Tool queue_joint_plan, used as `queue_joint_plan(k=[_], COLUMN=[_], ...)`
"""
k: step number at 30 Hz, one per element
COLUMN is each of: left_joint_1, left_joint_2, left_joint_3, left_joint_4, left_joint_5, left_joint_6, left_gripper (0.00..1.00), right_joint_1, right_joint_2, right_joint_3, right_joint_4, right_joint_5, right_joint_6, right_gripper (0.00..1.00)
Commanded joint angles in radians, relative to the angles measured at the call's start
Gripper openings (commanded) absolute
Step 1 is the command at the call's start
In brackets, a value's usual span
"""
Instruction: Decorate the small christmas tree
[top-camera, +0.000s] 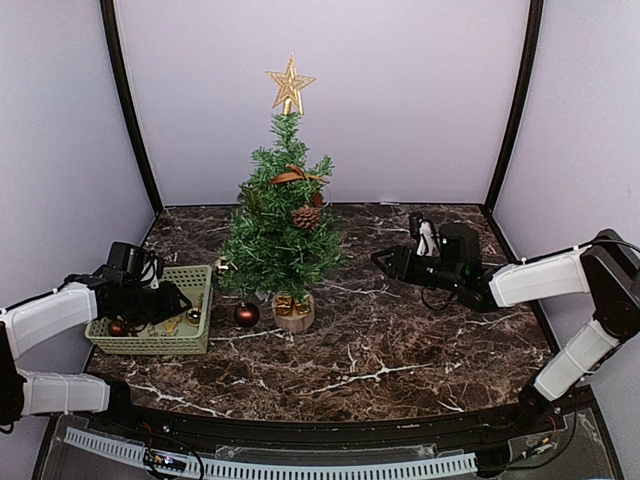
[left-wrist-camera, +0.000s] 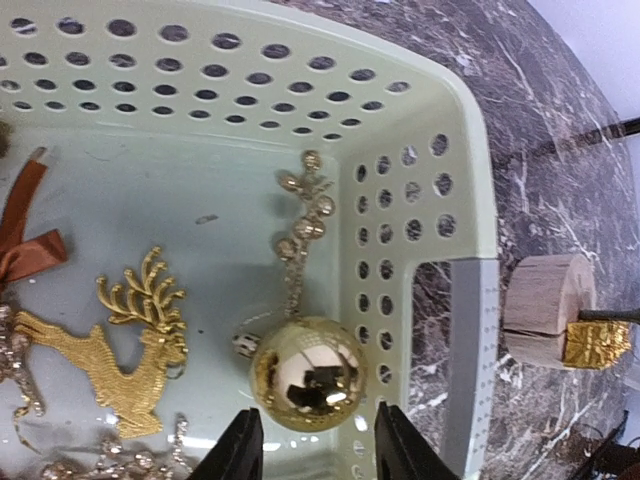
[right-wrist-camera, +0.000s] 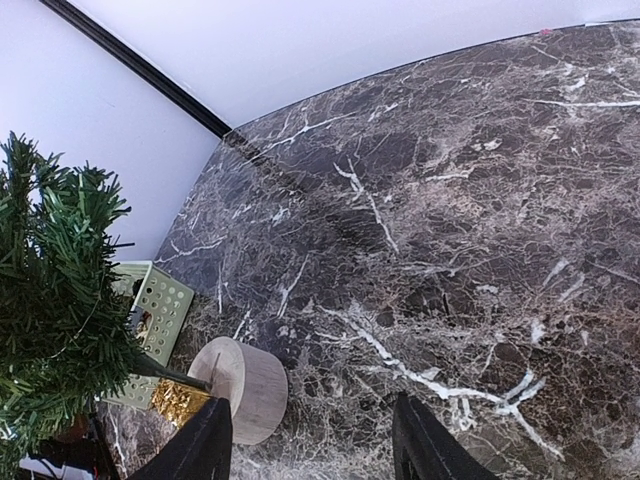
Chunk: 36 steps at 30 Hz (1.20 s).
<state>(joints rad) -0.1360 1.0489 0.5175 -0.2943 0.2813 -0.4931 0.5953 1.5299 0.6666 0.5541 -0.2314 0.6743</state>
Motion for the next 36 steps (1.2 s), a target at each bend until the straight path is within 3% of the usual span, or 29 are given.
queue_joint_plan(k=[1,7,18,27,36], left_joint_1=[-0.002,0.008,0.008,0.008,0.008], left_joint_2=[0.033,0.179,0.257,0.382,0.387], left_joint_3=[0.047,0.072,0.058,0.119,0.128], left_joint_4=[-0.056,-0.036,-0.01,0.006,0.003], left_joint_5=[-0.216,-0.33,-0.33,-0.313,-0.341], left_joint_6=[0.014,0.031,0.035,0.055,0.042], left_gripper=[0.41,0.44,0.52,0.49,0.33], right_joint_1=[-0.005,-0.006,-0.006,-0.006,-0.006], right_joint_2=[-0.021,-0.058,-0.068,-0.065,-0.073], right_joint_3=[-0.016,-0.03,-0.022,-0.02,-0.032], right_joint_4=[0.049,0.032,-0.005,0.005,0.003], right_joint_5=[-0.003,0.014,0.028,0.025,0.034], right_joint_6=[0.008,0.001,-0.03,-0.025,-0.022], right_gripper=[0.55,0.55,0.55,0.55,0.55])
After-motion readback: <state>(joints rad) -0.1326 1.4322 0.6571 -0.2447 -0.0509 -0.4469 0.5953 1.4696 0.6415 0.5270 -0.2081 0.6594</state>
